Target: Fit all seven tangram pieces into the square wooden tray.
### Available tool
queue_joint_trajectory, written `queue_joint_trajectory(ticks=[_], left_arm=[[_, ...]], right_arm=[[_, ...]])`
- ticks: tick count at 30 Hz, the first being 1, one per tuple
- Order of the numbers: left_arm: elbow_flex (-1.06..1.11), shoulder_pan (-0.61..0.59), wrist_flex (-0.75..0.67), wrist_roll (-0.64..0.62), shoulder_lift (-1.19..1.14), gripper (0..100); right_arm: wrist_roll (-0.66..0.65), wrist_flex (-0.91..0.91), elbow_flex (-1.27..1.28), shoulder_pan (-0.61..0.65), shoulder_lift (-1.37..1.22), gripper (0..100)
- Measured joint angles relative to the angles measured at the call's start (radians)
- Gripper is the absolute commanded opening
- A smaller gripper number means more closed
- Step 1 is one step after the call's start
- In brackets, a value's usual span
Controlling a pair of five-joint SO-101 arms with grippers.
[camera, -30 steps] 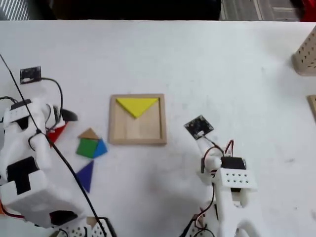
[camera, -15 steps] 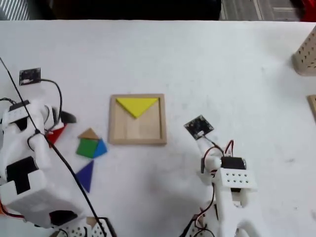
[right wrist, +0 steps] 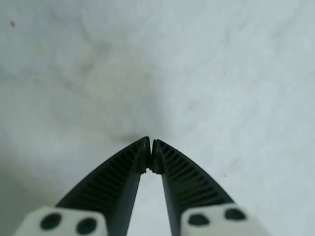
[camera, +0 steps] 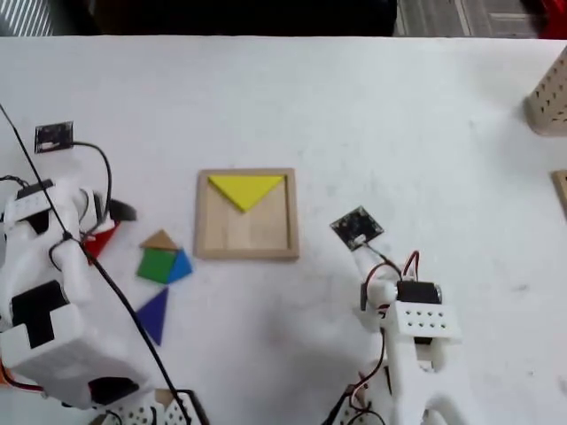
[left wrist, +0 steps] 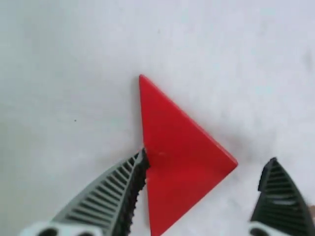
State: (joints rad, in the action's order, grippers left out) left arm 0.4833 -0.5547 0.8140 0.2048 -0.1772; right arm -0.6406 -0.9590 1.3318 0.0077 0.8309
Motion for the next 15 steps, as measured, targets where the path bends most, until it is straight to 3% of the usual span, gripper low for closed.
queue_joint_trajectory(ticks=[5, 15], left_arm=[[-0.017, 0.003, 0.015, 0.038, -0.054, 29], [-0.038, -0.002, 0.081, 0.101, 0.012, 34]], right_arm=[[0.000, 0.000, 0.000, 0.000, 0.000, 1.8], [0.000, 0.000, 0.000, 0.000, 0.000, 1.8]])
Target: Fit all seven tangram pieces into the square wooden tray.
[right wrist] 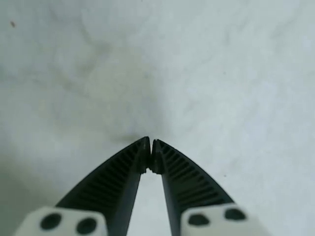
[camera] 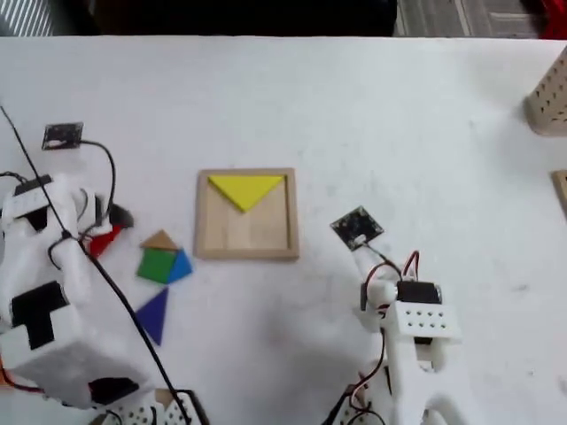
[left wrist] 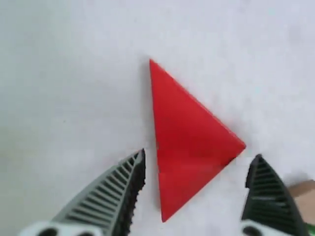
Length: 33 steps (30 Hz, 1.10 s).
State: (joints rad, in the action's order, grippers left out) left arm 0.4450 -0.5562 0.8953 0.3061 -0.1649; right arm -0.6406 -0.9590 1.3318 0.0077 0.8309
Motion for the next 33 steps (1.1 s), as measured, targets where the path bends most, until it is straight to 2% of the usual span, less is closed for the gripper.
queue_joint_trajectory(ticks=[5, 11, 21, 33], left_arm=[[0.002, 0.008, 0.071, 0.000, 0.141, 34], [0.052, 0.057, 0.051, 0.000, 0.158, 34], [0.037, 0.063, -0.032, 0.000, -0.006, 34], [0.025, 0.034, -0.055, 0.034, -0.031, 34]], right_arm=[[0.000, 0.000, 0.000, 0.000, 0.000, 1.8], [0.000, 0.000, 0.000, 0.000, 0.000, 1.8], [0.000, 0.000, 0.000, 0.000, 0.000, 1.8], [0.000, 0.000, 0.000, 0.000, 0.000, 1.8]])
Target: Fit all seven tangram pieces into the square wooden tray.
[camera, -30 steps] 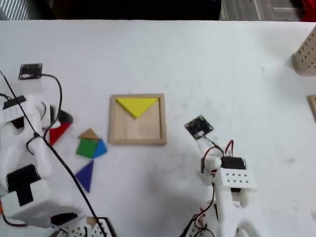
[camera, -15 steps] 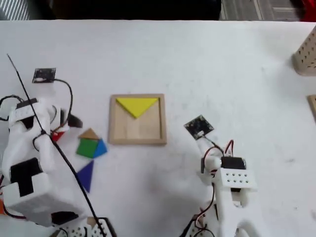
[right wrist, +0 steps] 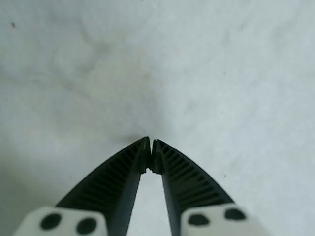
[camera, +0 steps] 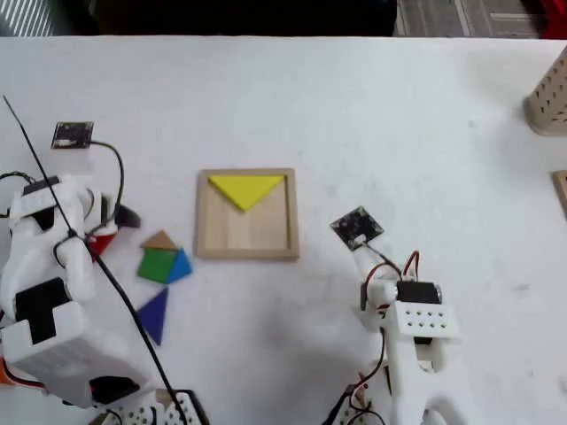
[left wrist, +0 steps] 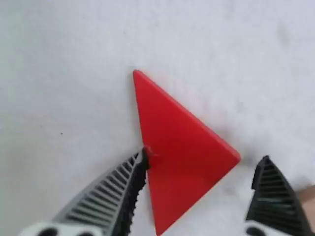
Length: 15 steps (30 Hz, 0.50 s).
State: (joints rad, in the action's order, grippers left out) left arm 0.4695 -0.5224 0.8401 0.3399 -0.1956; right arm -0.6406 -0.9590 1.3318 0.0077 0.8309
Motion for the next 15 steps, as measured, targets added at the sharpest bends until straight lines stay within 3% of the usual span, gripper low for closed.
queue_joint_trajectory(ticks=[15], left_arm=[[0.005, -0.003, 0.011, 0.003, -0.006, 34]], right_arm=[[0.000, 0.000, 0.000, 0.000, 0.000, 1.8]])
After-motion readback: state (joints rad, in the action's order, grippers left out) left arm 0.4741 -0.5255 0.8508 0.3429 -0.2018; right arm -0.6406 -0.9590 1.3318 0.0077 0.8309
